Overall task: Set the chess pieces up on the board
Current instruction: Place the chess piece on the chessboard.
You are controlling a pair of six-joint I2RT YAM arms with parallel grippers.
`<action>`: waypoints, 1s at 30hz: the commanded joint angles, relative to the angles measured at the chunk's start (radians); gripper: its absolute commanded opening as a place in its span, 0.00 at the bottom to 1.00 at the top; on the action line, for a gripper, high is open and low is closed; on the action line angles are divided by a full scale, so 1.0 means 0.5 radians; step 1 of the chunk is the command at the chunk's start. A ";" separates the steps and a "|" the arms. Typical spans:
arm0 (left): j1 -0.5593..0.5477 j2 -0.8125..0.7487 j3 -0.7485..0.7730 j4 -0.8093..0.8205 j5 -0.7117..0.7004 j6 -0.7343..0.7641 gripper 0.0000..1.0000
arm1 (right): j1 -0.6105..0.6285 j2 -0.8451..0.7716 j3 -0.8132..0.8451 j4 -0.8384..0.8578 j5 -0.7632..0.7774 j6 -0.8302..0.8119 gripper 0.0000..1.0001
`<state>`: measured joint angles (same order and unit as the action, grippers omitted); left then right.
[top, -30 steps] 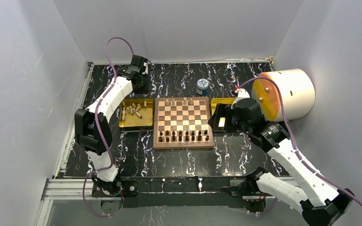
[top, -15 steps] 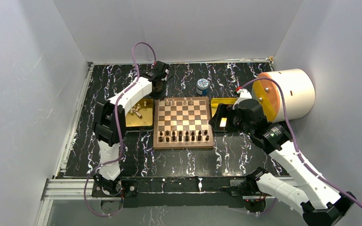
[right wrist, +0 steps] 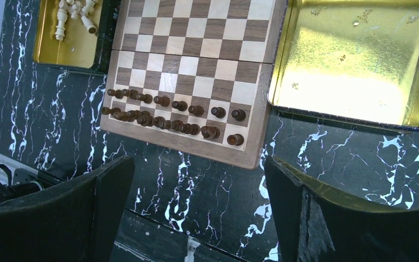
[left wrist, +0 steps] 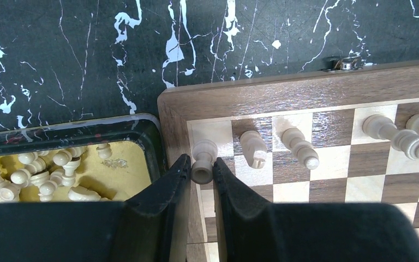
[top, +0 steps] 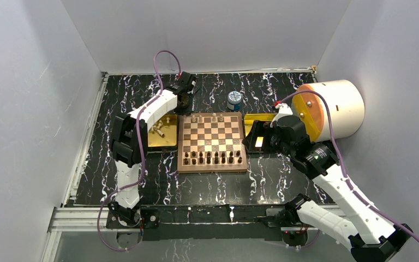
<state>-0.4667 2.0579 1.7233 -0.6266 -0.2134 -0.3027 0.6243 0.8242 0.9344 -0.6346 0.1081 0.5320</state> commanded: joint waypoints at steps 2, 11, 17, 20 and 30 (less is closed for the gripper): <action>0.001 0.033 0.039 0.012 -0.012 0.014 0.08 | 0.012 -0.016 0.011 0.038 0.032 0.007 0.99; -0.005 0.075 0.059 -0.026 0.058 0.028 0.09 | 0.012 -0.009 0.050 0.020 0.057 -0.007 0.99; -0.011 0.081 0.061 -0.026 0.042 0.029 0.09 | 0.012 -0.015 0.048 0.036 0.056 -0.009 0.99; -0.020 0.081 0.055 -0.029 0.040 0.028 0.10 | 0.011 -0.021 0.036 0.030 0.045 -0.006 0.99; -0.046 0.088 0.105 -0.081 0.005 0.034 0.19 | 0.011 -0.041 0.023 0.025 0.042 -0.009 0.99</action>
<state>-0.4801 2.1086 1.7279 -0.6331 -0.1928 -0.2932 0.6243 0.8192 0.9344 -0.6422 0.1249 0.5304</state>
